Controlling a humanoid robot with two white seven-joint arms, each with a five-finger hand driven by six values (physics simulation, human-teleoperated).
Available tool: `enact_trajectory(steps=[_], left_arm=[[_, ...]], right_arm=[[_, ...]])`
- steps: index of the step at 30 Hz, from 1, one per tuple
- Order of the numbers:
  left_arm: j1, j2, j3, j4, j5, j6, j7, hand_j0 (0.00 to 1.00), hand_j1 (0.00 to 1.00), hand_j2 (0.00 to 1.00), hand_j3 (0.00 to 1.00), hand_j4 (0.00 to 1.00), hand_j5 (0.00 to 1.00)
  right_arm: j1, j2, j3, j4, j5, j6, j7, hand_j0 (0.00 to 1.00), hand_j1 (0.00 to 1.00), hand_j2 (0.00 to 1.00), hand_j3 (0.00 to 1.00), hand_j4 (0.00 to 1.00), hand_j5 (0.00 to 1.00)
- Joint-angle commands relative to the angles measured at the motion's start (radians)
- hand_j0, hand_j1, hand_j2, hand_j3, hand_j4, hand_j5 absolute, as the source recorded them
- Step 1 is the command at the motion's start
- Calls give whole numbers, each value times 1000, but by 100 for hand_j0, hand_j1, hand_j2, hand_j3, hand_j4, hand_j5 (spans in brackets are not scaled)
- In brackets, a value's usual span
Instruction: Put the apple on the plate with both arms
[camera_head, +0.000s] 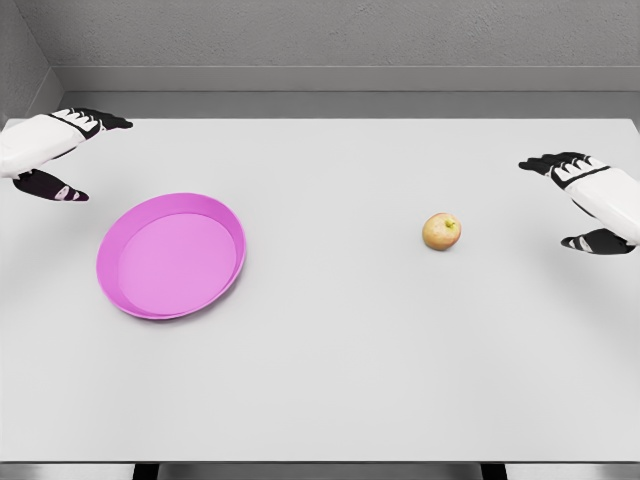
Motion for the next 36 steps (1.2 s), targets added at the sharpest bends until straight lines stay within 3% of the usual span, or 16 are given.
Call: enact_trajectory(steps=[1,7,10,14,16,20,22,28,36], left_arm=[[0,3,1,0,7,1,0,100,100,100,100,100,100],[0,3,1,0,7,1,0,100,100,100,100,100,100],[0,4,1,-2,7,1,2,100,100,100,100,100,100],[0,4,1,-3,7,1,2,100,100,100,100,100,100],[0,4,1,-2,7,1,0,100,100,100,100,100,100],[0,6,1,-3,7,1,0,100,100,100,100,100,100],[0,6,1,-3,7,1,0,100,100,100,100,100,100],[0,6,1,-3,7,1,0,100,100,100,100,100,100],[0,8,1,-2,5,1,0,100,100,100,100,100,100]], right_arm=[[0,-2,0,-10,-2,0,-1,100,100,100,100,100,100],[-31,13,12,-14,-9,2,-5,100,100,100,100,100,100],[-129,48,133,-11,-2,3,4,100,100,100,100,100,100],[-239,112,239,-7,-2,54,205,100,100,100,100,100,100],[-285,123,288,-7,-2,121,253,100,100,100,100,100,100],[-341,191,314,44,-4,137,354,100,100,100,100,100,100],[-362,215,336,58,-4,186,401,100,100,100,100,100,100],[-485,290,448,153,-4,221,431,100,100,100,100,100,100],[-514,323,492,225,-4,222,432,100,100,100,100,100,100]])
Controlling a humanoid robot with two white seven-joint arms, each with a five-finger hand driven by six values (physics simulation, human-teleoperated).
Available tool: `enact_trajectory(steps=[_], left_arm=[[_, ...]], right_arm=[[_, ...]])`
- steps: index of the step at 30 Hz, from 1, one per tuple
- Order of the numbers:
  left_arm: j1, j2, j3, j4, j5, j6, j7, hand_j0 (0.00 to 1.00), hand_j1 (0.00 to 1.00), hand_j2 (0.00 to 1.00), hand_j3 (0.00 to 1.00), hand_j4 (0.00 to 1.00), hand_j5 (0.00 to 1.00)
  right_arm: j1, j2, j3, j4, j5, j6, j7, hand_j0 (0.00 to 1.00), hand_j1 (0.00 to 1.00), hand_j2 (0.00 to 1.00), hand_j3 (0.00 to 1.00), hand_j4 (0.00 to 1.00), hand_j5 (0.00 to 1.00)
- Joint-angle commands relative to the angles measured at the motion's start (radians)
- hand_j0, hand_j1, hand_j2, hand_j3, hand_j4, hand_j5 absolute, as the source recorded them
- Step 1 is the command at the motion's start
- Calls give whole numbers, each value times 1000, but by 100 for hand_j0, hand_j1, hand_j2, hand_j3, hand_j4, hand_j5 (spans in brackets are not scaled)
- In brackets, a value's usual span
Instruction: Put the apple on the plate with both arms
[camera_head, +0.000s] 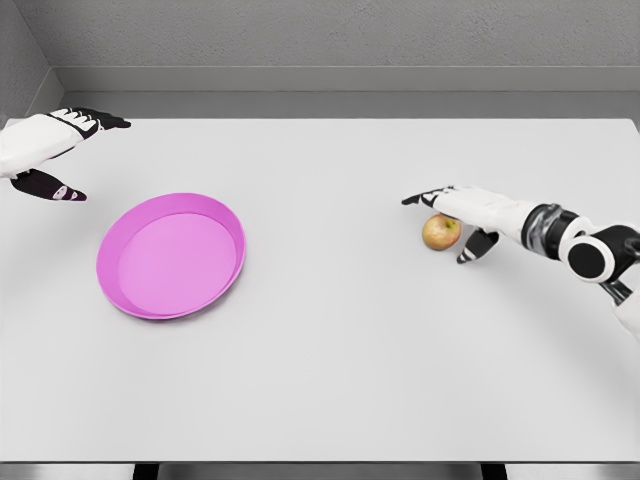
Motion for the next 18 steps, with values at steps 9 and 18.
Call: enact_trajectory(steps=[9,18], left_arm=[[0,0,2,0,6,1,1,100,100,100,100,100,100],[0,2,2,0,6,1,1,100,100,100,100,100,100]], right_arm=[[-44,32,41,68,0,2,1,100,100,100,100,100,100],[-43,22,40,60,0,-9,10,60,60,60,60,60,60]])
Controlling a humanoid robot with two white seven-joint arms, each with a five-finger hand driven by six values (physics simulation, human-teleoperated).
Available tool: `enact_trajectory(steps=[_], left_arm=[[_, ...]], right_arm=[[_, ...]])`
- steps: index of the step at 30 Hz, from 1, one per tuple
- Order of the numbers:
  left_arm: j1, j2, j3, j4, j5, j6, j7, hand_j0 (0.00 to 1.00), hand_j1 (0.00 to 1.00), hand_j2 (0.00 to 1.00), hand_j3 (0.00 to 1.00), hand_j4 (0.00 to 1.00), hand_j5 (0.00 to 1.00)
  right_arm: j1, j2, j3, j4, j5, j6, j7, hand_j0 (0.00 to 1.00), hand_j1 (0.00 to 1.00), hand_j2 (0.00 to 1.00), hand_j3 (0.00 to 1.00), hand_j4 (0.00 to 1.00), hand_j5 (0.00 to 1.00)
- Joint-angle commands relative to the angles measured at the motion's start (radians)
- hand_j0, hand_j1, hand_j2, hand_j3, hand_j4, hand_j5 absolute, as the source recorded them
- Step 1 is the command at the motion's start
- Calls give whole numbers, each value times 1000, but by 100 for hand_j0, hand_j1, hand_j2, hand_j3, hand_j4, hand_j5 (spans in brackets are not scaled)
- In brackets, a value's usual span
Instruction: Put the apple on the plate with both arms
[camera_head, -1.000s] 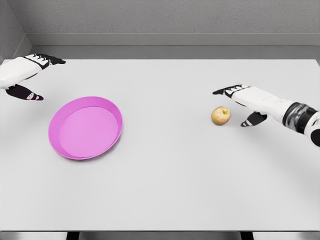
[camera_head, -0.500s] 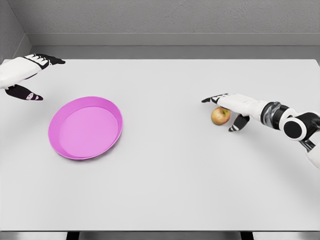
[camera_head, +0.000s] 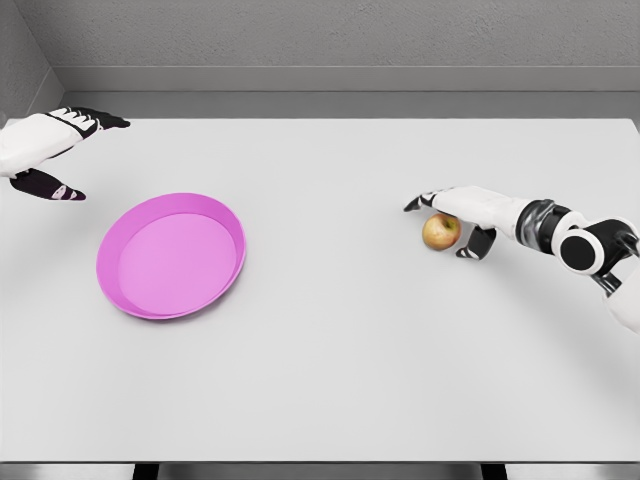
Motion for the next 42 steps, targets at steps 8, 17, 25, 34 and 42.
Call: enact_trajectory(steps=[8,17,25,34,42], left_arm=[[0,0,1,0,6,1,1,100,100,100,100,100,100],[0,0,1,0,6,1,1,100,100,100,100,100,100],[0,0,1,0,6,1,1,100,100,100,100,100,100],[0,1,1,0,6,1,1,100,100,100,100,100,100],[0,1,1,0,8,1,1,100,100,100,100,100,100]], right_arm=[[0,-4,-3,-5,-1,-6,30,50,50,50,50,50,50],[-2,-8,-4,-10,1,-6,32,43,43,43,43,43,43],[-8,-37,-9,-68,-1,-6,32,41,41,41,41,41,41],[-21,-40,-9,-171,-1,-8,32,41,41,41,41,41,41],[-20,-2,-3,-265,-1,-8,59,41,41,41,41,41,41]])
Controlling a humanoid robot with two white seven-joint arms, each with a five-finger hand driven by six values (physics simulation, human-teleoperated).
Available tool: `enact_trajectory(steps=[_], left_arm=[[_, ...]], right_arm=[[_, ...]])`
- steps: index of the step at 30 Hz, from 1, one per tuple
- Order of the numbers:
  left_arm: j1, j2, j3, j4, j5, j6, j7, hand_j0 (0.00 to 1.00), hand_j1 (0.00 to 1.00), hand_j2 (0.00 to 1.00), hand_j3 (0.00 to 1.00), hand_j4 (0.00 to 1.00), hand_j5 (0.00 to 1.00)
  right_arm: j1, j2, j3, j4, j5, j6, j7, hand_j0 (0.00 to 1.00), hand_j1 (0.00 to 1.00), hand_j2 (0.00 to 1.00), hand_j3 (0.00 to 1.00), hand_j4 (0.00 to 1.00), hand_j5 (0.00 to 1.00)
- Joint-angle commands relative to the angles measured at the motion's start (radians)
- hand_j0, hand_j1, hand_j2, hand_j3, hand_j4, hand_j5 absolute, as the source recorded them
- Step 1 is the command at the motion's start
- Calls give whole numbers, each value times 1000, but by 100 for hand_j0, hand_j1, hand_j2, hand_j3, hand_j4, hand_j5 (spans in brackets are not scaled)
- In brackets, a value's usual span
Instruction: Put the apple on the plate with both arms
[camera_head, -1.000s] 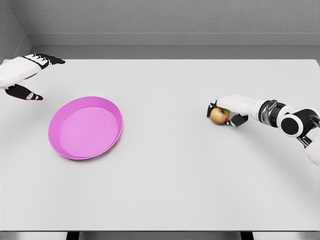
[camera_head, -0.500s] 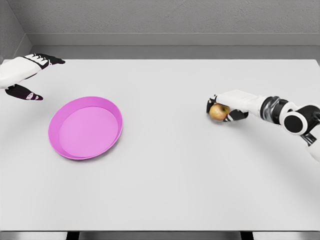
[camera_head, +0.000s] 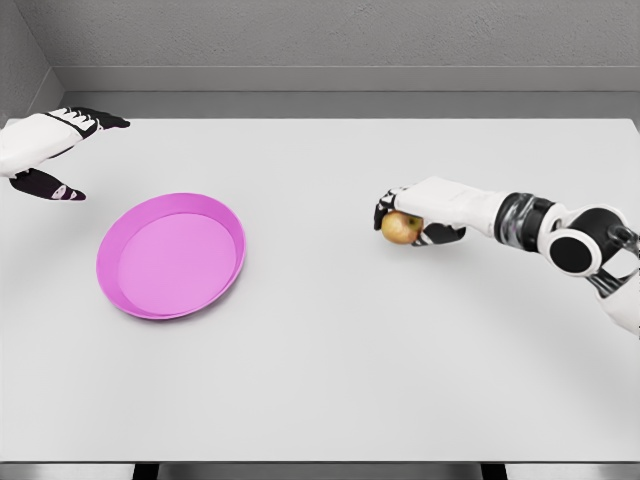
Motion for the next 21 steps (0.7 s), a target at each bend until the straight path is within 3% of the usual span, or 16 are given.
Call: enact_trajectory(steps=[1,9,21], left_arm=[[0,1,1,0,7,1,1,100,100,100,100,100,100],[0,3,1,0,7,1,1,100,100,100,100,100,100],[0,3,1,0,7,1,1,100,100,100,100,100,100]], right_arm=[[0,20,5,-30,-4,-1,5,41,41,41,41,41,41],[0,118,14,-26,-4,2,28,41,41,41,41,41,41],[-2,138,27,-19,-2,8,28,42,42,42,42,42,42]])
